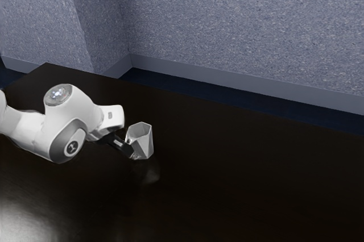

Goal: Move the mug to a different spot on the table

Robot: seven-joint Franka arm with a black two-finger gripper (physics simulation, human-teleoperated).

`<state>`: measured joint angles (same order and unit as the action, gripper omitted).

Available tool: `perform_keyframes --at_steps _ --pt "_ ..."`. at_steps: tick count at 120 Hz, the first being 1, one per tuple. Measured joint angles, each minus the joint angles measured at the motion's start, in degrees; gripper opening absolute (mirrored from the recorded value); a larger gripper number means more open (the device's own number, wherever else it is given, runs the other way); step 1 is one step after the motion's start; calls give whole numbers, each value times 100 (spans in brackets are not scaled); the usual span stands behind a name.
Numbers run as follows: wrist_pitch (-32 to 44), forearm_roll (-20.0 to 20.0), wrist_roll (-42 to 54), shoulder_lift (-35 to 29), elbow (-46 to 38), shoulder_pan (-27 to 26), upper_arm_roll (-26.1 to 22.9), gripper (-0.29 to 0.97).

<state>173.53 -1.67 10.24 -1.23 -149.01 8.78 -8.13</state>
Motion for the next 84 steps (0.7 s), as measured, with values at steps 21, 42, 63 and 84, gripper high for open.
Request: perform_keyframes --at_steps 21,42,63,84 --pt "-2198 20 -301 -694 1214 -142 -35 67" --pt "-4433 141 -313 -428 2730 -107 -18 68" --pt "-5788 194 208 -141 3686 -80 3 68" --pt "-6634 207 779 191 4463 -83 33 68"
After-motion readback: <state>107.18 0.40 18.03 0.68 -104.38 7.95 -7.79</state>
